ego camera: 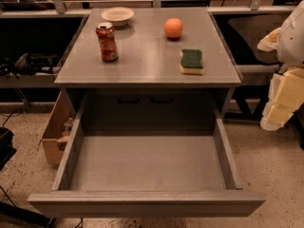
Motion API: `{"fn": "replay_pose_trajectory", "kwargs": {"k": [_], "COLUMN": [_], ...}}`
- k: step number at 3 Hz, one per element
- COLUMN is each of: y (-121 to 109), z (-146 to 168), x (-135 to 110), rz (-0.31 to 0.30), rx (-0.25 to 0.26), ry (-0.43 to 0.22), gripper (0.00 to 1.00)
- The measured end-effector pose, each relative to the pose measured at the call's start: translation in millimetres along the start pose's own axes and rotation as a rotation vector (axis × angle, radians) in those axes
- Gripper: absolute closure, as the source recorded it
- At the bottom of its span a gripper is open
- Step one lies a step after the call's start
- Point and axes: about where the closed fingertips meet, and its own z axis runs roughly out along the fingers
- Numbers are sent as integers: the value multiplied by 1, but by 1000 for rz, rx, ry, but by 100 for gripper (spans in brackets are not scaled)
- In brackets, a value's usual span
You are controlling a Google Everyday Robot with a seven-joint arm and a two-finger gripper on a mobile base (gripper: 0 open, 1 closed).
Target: Place sponge into top drawer
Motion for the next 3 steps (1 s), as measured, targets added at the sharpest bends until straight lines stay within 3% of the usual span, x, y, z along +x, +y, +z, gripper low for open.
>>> {"fn": "replay_pose_trajectory", "kwargs": {"k": [1,2,3], "y": [0,-23,-76], "z": [0,17,54], "x": [0,-4,-14], "rz": [0,62,229], "rx": [0,27,22], "ry": [0,-72,-170], "gripper": [0,0,0]}}
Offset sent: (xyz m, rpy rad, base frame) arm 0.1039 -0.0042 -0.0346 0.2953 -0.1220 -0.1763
